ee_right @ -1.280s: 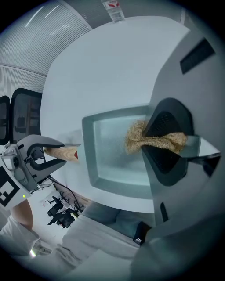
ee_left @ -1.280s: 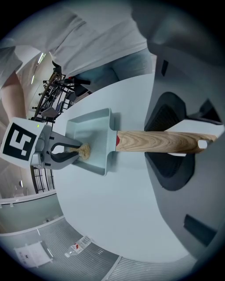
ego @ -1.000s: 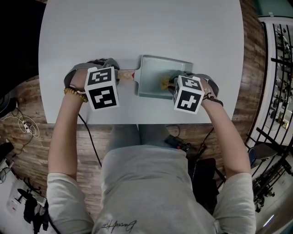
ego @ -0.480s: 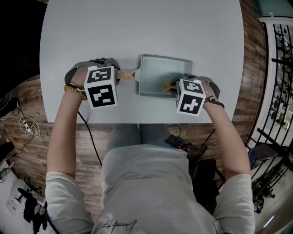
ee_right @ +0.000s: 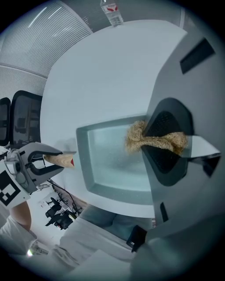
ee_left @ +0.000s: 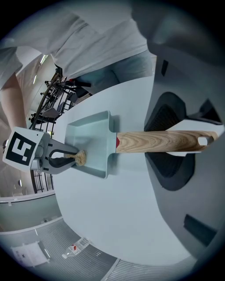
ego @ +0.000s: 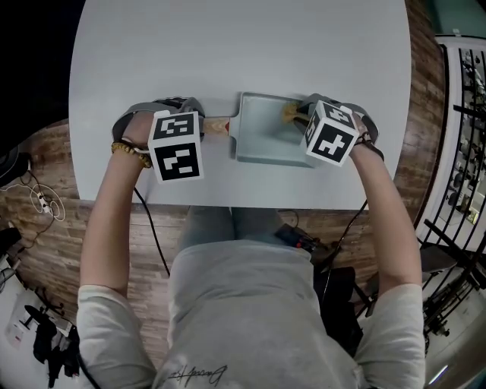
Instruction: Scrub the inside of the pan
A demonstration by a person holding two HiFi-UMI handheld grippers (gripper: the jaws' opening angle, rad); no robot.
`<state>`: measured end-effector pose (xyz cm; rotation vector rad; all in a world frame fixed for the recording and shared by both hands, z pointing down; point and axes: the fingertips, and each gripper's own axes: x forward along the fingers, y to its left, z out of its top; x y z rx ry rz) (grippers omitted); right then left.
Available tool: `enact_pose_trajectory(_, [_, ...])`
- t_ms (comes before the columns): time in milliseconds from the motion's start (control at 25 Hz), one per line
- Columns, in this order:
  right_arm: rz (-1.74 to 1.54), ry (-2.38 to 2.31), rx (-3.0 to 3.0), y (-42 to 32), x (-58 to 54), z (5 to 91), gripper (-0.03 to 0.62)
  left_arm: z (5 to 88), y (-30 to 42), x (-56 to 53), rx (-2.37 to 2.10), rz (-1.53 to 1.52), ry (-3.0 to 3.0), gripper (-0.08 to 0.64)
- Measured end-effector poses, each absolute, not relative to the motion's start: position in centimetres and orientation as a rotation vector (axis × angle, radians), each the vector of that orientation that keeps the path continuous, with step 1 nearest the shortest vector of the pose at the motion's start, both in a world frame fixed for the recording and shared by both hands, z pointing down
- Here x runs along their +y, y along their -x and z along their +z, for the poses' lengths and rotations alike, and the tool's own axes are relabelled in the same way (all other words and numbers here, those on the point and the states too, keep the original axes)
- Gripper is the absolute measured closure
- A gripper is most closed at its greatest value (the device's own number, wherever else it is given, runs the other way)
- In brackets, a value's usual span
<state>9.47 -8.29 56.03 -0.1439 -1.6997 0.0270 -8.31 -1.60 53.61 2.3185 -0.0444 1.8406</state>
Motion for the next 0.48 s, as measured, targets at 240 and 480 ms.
enact_pose_trajectory(240, [-0.006,0.153,-1.674,-10.2,-7.4,56.1,0.521,53.8,7.9,-2.1,-0.112,1.817,-2.303,0.408])
enact_pose_trajectory(480, [0.063,0.192,-1.675,-10.8,-3.5,56.0,0.522,53.8,8.2,-2.1,-0.144,1.811,-2.301,0.408])
